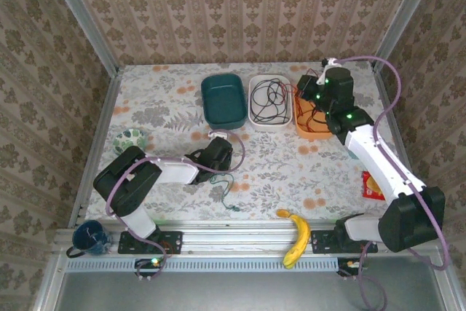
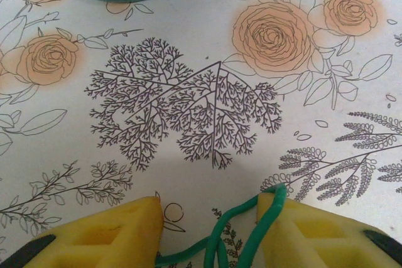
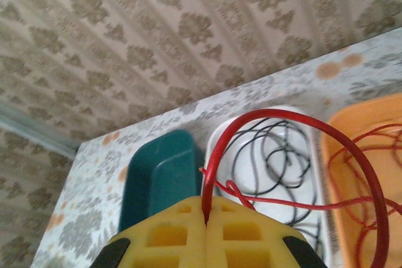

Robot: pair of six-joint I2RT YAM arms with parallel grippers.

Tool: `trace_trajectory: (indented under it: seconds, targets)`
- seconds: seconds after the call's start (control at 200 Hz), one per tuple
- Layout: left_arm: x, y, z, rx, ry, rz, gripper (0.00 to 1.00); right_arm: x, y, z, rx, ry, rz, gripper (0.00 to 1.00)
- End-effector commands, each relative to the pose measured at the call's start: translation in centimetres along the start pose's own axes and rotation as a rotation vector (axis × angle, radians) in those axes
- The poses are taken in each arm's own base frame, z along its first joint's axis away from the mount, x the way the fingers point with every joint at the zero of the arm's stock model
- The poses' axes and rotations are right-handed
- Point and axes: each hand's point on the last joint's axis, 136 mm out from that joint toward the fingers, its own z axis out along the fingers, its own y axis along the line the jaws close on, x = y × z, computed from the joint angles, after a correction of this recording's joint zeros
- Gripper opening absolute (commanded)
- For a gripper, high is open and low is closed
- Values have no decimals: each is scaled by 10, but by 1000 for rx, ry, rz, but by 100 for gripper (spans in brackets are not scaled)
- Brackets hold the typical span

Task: Untangle the cables

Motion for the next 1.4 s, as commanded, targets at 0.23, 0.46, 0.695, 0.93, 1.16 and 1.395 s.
trace_trajectory:
  seconds: [0.23,0.46,0.695,0.93,1.16,1.395]
  targets:
    - [9,11,-2,-11,20,-6,53,24,-103,48,259,105,89,3]
    - [-7,3,-14,43,-16,-12,68,48,-108,43,261,156,122,46]
    - [-26,15,-38,54,-54,-51,76,92,-48,32,91,303,-78,46]
    - [-23,51,-52,-18,-39,-145,77,210,69,6,-398,637,-228,45]
    - [-4,79,-50,-31,-12,-293,76,325,101,-52,-651,1141,-335,45]
    - [4,82,-51,-48,7,-271,76,387,100,-71,-666,1365,-402,45]
